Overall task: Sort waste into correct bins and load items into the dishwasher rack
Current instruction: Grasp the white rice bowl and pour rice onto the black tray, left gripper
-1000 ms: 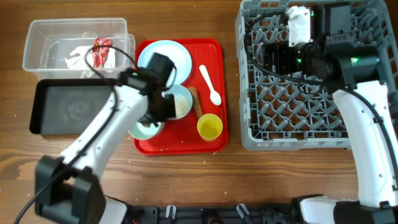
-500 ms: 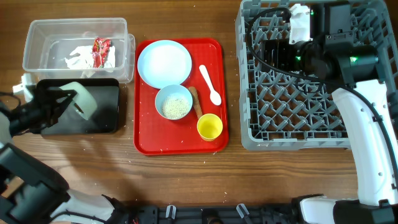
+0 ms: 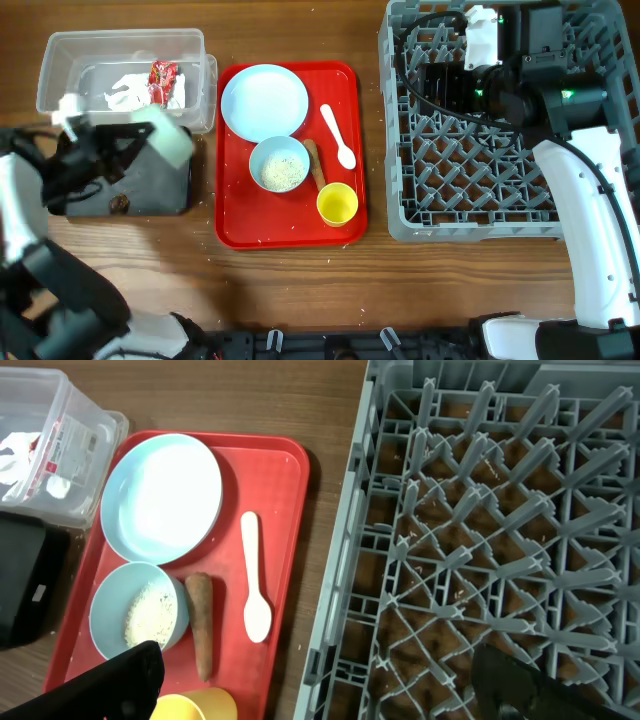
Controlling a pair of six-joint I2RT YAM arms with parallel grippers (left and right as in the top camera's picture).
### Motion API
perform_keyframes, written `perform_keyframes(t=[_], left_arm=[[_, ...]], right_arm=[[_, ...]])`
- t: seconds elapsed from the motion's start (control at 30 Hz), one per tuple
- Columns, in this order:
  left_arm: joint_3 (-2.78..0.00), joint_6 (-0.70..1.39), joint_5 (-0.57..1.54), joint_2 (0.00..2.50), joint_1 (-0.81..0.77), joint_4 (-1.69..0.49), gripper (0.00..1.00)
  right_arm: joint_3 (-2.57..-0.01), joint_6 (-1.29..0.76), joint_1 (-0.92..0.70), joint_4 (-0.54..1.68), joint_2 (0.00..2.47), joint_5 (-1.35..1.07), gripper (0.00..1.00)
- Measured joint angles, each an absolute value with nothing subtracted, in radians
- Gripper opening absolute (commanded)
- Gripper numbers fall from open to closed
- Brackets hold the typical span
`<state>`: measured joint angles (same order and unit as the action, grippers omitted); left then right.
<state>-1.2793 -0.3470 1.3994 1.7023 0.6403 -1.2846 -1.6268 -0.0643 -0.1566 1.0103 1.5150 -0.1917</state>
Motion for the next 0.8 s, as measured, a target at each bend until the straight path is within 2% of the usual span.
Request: perform_keyframes(t=[0.07,0.13,0.23,0.33,0.47,0.63,0.67,0.73,0.8], left_arm=[[-1.279,-0.313,1.306,1.578,0.526,-1.259,0.04],[-1.279,-0.177,1.12,1.461,0.416,-1.199,0.04],[-1.279,0.007,0.724,1.311,0.209,-1.208,0.04],[-1.274,0.056,0.478,1.281,0.013,-1.25,0.04],[-1.086,0.077,0.345,1.314,-0.193,-1.13,0.04],[-0.919,0.122,0.326,1.41,-0.261,-0.898,0.05],[-0.91,0.127,0.325,1.432,-0.268,-0.881,0.07],[-0.908,0.136,0.326,1.484,-0.28,-0.839,0.32],[-0.907,0.143,0.326,1.521,-0.297,-0.841,0.38]], right_arm=[[-1.627,-0.064,-0.157,1.013,1.515,-0.191,1.0],[-1.627,-0.063,-0.157,1.013,1.515,-0.192,1.0],[-1.627,-0.061,-0.157,1.024,1.515,-0.191,1.0],[-1.627,-0.059,-0.157,1.052,1.515,-0.186,1.0],[-1.627,-0.059,-0.157,1.053,1.515,-0.183,1.0],[-1.627,-0.059,-0.157,1.05,1.521,-0.183,1.0],[-1.627,-0.059,-0.157,1.05,1.523,-0.183,1.0],[-1.627,-0.059,-0.157,1.048,1.523,-0.183,1.0],[-1.627,-0.059,-0.157,1.047,1.523,-0.183,1.0]])
